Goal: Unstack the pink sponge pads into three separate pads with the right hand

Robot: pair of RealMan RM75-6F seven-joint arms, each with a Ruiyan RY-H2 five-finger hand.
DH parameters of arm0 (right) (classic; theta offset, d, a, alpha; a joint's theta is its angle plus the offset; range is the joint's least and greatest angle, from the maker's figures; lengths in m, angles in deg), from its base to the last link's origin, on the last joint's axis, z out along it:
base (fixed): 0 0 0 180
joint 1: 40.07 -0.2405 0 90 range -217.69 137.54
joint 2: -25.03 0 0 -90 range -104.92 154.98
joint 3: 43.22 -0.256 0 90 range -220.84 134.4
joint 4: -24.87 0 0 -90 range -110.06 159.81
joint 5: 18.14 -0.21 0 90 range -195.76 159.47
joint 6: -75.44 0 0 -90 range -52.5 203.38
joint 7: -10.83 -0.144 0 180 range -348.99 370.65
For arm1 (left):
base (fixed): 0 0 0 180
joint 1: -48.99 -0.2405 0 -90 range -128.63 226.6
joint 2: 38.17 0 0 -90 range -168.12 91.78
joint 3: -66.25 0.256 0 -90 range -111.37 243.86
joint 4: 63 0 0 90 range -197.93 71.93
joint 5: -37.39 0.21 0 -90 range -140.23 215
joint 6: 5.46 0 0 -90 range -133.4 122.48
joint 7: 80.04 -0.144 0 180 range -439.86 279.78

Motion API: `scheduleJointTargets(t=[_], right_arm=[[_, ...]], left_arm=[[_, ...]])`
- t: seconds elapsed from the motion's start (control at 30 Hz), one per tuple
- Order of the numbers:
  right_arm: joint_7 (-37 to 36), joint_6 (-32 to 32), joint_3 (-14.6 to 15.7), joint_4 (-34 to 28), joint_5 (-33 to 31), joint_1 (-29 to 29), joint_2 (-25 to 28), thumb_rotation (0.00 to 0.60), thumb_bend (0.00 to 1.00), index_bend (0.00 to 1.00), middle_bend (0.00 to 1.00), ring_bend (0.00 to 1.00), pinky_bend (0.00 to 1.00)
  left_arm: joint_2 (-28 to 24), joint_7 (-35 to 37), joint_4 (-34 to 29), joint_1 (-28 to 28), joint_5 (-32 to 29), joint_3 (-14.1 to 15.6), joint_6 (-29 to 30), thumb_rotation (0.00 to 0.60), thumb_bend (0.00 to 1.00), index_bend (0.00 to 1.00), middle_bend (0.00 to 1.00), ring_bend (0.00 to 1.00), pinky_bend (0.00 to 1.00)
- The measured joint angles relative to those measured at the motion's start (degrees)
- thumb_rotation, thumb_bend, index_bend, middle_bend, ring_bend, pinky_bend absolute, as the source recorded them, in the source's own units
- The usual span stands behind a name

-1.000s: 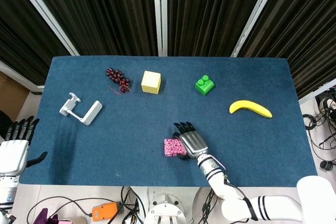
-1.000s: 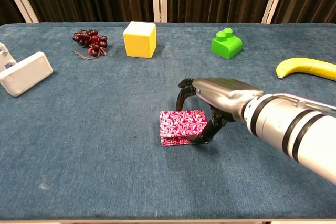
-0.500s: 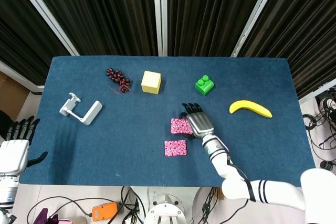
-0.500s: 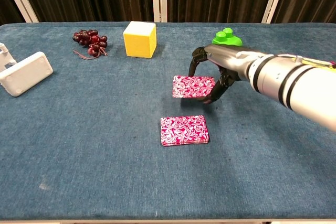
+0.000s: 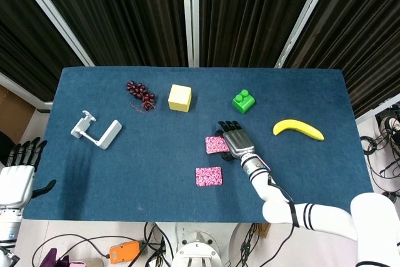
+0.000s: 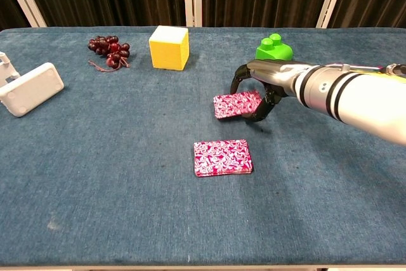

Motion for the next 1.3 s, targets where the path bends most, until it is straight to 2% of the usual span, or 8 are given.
scheduleJointTargets(t=[0.17,0.4,0.53,0.9,1.3], right_arm=[[-0.13,0.81,1.48,-4.33,1.56,0.59,2.83,0.6,0.52,0.23,0.1,0.0,0.0],[-0.28,3.31,5.61,-15.66,6.22,2.83,8.07,0.6,0.52,0.24,0.1,0.0,0.0],[0.61,5.44,8.95,-19.95,7.76,4.1,9.26,0.6,0.42,0.26,0.1,0.0,0.0],[3.35,8.3,10.89,-17.98,5.99,4.52,3.63,0.6,0.4,0.31,0.1,0.0,0.0],[4.58,8.83,9.33,-16.67,3.54,3.24,1.15,0.6,0.41,0.35,0.1,0.0,0.0]], left_arm=[[0.13,-0.32,0.09,-0.02,0.06,-0.09,0.31,0.6,0.12,0.0,0.0,0.0,0.0],[0.26,-0.18,0.25,-0.09,0.21,0.0,0.44,0.6,0.12,0.0,0.0,0.0,0.0],[0.41,-0.8,0.6,-0.17,0.16,0.05,0.53,0.6,0.12,0.0,0.0,0.0,0.0],[0.76,-0.12,1.36,-0.56,0.22,0.24,0.93,0.6,0.12,0.0,0.0,0.0,0.0],[0.91,0.16,1.93,-0.4,0.17,0.14,0.61,0.6,0.12,0.0,0.0,0.0,0.0]])
